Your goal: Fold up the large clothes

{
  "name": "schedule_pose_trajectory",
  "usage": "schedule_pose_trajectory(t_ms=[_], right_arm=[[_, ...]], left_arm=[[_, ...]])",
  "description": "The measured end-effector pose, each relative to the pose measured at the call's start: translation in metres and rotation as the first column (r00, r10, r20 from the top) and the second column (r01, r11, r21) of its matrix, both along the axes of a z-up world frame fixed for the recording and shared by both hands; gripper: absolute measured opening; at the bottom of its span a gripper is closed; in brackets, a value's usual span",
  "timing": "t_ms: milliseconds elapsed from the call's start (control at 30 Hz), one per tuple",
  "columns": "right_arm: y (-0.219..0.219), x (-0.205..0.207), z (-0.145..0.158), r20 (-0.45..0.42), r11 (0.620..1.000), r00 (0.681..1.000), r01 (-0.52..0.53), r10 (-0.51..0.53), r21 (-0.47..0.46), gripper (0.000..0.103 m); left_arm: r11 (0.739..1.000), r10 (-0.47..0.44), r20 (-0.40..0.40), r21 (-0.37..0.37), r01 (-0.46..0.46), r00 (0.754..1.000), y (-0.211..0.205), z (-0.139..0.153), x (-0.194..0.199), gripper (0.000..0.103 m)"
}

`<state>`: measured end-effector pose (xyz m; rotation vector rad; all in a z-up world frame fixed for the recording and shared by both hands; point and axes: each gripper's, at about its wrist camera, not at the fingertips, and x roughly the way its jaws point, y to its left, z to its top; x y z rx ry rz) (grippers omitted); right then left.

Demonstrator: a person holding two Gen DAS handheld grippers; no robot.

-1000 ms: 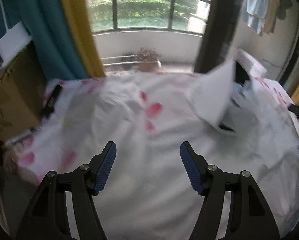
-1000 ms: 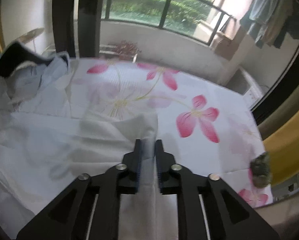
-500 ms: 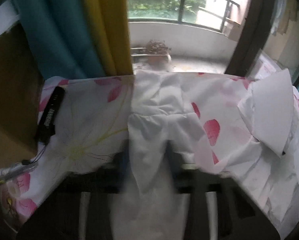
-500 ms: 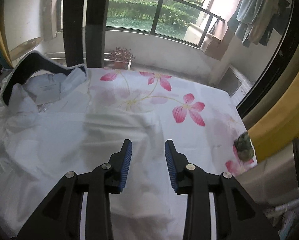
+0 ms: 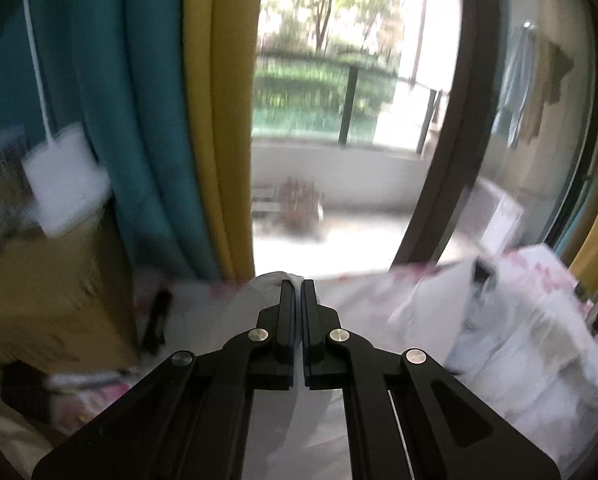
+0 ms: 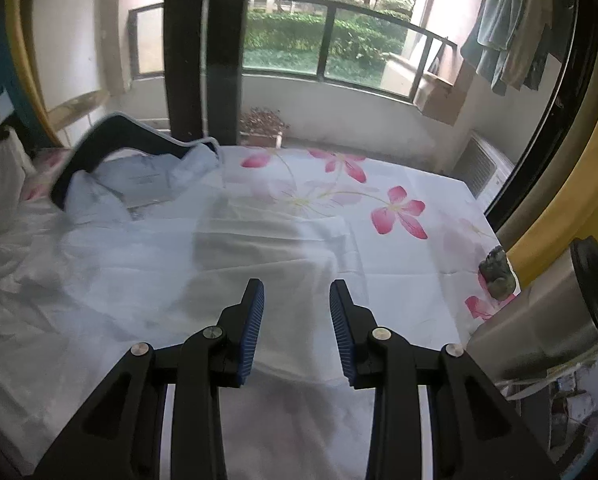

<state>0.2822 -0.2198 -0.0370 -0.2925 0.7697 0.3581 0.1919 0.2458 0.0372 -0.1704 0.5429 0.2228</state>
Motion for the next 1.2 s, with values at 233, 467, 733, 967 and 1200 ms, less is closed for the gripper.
schedule_pose_trajectory(t_ms=[233, 467, 733, 967, 1200], right_arm=[[-0.01, -0.021, 0.008, 0.025, 0.998, 0.999, -0.027, 0.026, 0.052, 0.033], [-0.032, -0.033, 0.009, 0.031, 0.994, 0.999, -0.035, 0.032, 0.106, 0.033], [-0.057, -0.035, -0.004, 0.005, 0.988, 0.999, -0.035, 0.035, 0.148, 0.033], [-0.074, -0.033, -0.02, -0.03, 0.988, 0.999, -0.025, 0.03, 0.155, 0.033], [-0.091, -0.036, -0.026, -0.05, 0.988, 0.999, 0.016, -0.008, 0.151, 0.033]], left_arm=[[0.996, -0.053, 0.156, 0.081, 0.041, 0.986, -0.056, 0.071, -0.025, 0.003], [0.984, -0.163, 0.172, 0.103, 0.147, 0.971, -0.128, 0.09, -0.016, 0.003], [0.947, -0.316, 0.073, 0.085, 0.31, 0.946, -0.23, 0.054, 0.026, 0.003], [0.907, -0.422, -0.048, -0.013, 0.422, 0.905, -0.288, -0.013, 0.06, 0.003], [0.811, -0.585, -0.215, -0.199, 0.551, 0.782, -0.342, -0.087, 0.065, 0.042]])
